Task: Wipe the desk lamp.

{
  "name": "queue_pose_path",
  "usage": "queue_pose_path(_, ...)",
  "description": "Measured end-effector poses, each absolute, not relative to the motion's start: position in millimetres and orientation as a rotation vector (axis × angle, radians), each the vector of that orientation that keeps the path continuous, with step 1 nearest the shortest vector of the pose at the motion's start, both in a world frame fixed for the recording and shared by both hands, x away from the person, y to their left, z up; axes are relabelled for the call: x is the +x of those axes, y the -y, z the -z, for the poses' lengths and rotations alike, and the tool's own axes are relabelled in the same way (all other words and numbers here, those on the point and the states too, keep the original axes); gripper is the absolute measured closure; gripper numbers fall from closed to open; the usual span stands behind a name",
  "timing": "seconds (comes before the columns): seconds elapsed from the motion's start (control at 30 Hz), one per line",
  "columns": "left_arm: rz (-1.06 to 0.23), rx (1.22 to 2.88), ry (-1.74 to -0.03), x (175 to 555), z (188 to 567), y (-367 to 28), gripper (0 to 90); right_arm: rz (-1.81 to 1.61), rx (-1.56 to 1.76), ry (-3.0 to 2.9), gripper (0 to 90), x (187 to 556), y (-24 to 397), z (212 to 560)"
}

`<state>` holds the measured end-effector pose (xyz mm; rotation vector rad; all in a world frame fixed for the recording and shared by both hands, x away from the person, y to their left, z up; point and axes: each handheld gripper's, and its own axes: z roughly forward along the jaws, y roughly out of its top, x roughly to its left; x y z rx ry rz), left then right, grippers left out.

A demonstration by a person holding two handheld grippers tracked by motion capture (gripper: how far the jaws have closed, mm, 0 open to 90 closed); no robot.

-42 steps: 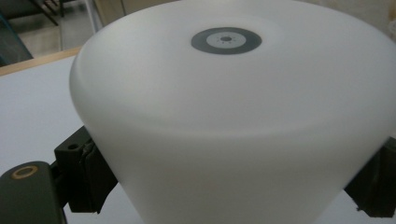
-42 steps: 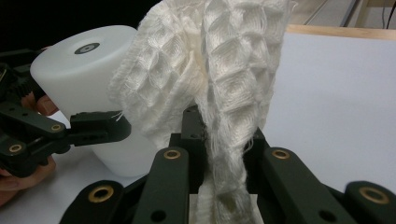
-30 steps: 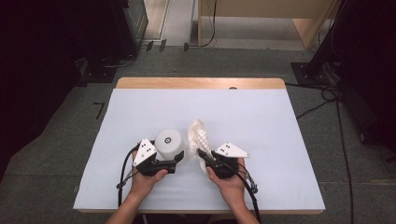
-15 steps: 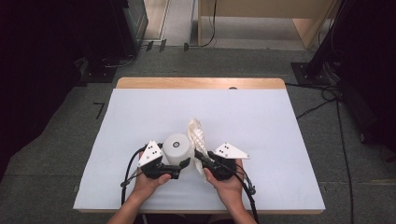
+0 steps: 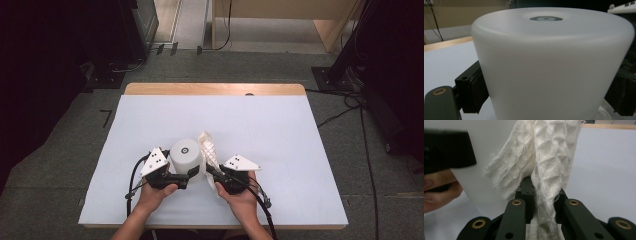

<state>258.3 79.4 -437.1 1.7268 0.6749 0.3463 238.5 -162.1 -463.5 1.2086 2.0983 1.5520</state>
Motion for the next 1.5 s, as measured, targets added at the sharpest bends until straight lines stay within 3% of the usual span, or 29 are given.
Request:
queue_pose_path(0.47, -0.329, 1.821, -0.639, 256.3, 449.9, -61.0, 8.9, -1.65, 1.201, -1.988, 78.9, 235.0, 177.8, 438.3)
queue_pose_path(0.87, -0.352, 1.747, -0.653, 259.4, 434.0, -79.2, 8.9, -1.568, 1.242, -2.106, 78.8, 240.4, 162.6, 465.0)
queue_pose_path(1.3, -0.318, 1.845, -0.624, 258.6, 453.6, -58.4, 8.9, -1.634, 1.223, -1.991, 78.9, 237.3, 178.9, 441.9)
queue_pose_path(1.5, -0.316, 1.799, -0.621, 259.4, 446.1, -64.3, 9.0, -1.616, 1.245, -2.019, 78.9, 239.9, 177.5, 450.9)
